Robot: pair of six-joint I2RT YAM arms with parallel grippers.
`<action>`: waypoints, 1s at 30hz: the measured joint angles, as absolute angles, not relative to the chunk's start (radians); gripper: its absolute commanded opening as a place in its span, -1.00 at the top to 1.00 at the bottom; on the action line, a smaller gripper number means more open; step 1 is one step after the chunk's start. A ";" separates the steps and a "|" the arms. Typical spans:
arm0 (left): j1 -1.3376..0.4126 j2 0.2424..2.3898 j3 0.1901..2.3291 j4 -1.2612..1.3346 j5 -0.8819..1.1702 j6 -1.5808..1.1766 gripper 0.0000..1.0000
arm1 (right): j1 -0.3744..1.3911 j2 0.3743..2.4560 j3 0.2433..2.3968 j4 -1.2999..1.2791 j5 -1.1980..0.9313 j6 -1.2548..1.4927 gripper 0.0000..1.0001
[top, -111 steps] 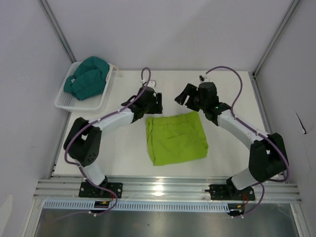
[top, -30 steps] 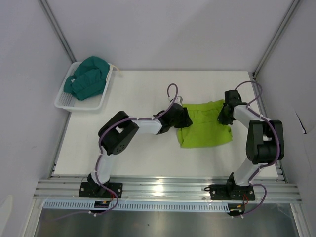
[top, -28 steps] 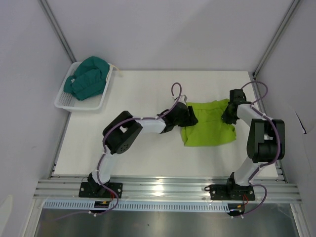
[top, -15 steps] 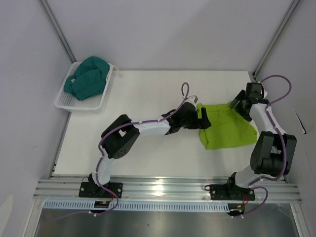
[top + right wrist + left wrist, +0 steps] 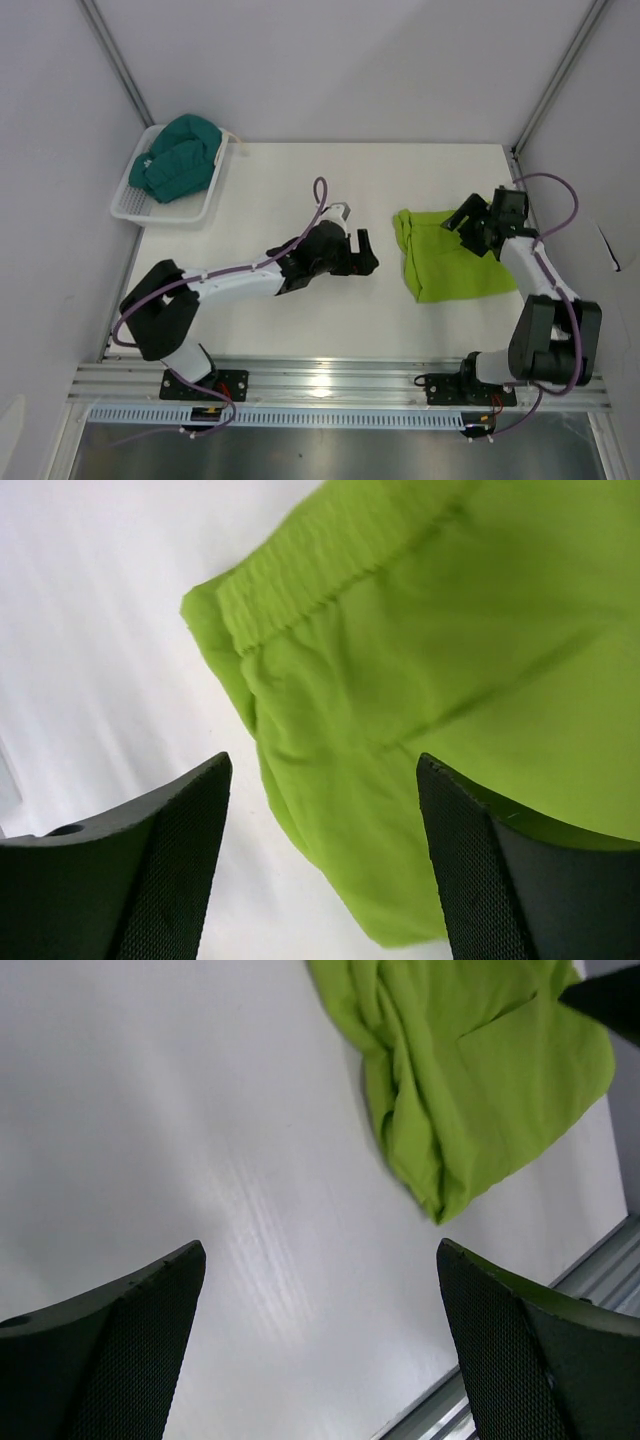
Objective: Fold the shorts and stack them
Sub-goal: Neatly place the folded shorts to the corner
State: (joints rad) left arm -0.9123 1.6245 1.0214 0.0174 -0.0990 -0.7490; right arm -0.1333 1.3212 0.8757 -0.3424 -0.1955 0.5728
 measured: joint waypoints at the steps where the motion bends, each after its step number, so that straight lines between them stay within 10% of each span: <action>1: -0.912 1.593 0.987 0.017 -0.106 -0.742 -0.98 | -0.120 1.369 0.900 -0.325 -0.214 0.558 -0.60; 14: -0.909 1.221 0.731 -0.107 -0.227 -0.690 -0.98 | 0.210 1.806 1.303 -0.238 0.043 0.230 -0.69; 30: -0.900 1.136 0.678 -0.151 -0.257 -0.673 -0.98 | 0.206 2.085 1.546 -0.398 0.166 0.063 -0.72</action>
State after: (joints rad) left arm -0.9001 1.1362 0.6781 -0.1513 -0.2573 -0.6727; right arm 0.2058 2.0853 1.5455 -0.3977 0.1658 0.0628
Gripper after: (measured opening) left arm 0.990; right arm 0.873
